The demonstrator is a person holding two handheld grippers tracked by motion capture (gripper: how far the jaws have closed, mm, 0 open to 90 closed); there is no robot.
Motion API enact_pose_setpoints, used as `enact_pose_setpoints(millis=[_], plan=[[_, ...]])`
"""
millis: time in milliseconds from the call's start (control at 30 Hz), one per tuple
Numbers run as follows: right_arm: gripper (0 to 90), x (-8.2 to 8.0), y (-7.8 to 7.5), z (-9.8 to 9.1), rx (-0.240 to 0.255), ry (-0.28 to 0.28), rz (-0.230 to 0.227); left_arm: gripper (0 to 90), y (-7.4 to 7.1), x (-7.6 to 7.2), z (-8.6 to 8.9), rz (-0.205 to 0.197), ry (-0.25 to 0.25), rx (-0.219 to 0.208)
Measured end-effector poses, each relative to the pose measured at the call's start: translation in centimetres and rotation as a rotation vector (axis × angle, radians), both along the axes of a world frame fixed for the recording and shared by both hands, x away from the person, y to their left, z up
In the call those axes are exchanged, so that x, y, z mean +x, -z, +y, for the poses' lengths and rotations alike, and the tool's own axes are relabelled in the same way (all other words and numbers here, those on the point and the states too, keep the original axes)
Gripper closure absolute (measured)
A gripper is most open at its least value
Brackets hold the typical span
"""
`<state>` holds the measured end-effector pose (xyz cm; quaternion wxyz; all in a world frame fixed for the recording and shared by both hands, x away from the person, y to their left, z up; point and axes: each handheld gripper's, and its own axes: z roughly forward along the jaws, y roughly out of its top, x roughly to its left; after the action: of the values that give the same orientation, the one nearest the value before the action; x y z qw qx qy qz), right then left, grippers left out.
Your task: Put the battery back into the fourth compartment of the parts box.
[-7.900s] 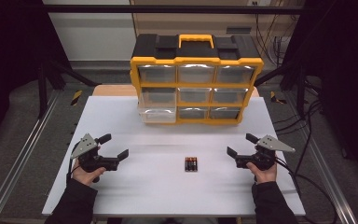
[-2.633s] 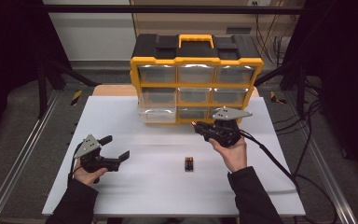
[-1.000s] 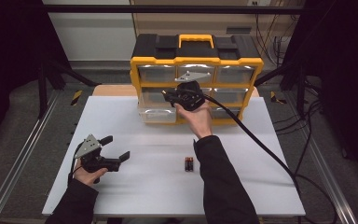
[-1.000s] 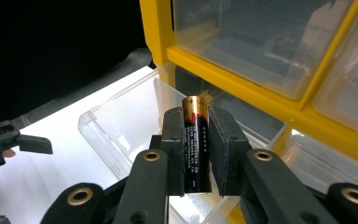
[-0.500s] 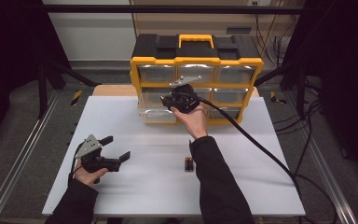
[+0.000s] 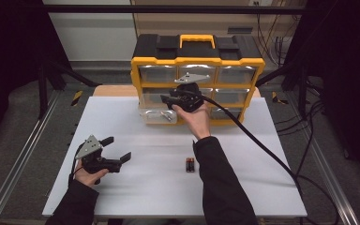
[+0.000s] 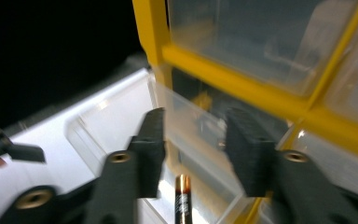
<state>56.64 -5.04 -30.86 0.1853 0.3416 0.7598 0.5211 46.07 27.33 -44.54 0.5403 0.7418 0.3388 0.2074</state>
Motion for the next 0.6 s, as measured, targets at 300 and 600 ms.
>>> enact_pose_setpoints(millis=[300, 600], plan=[[12.9, -2.5, -2.0, -2.3, 0.059, 0.032, -0.083, 0.8, 0.0, 0.0, 0.0, 0.001, -0.001, 0.002], [4.7, -4.9, -1.7, -5.6, 0.082, 0.044, -0.116, 0.7, 0.0, 0.0, -0.1, 0.000, -0.001, 0.002]])
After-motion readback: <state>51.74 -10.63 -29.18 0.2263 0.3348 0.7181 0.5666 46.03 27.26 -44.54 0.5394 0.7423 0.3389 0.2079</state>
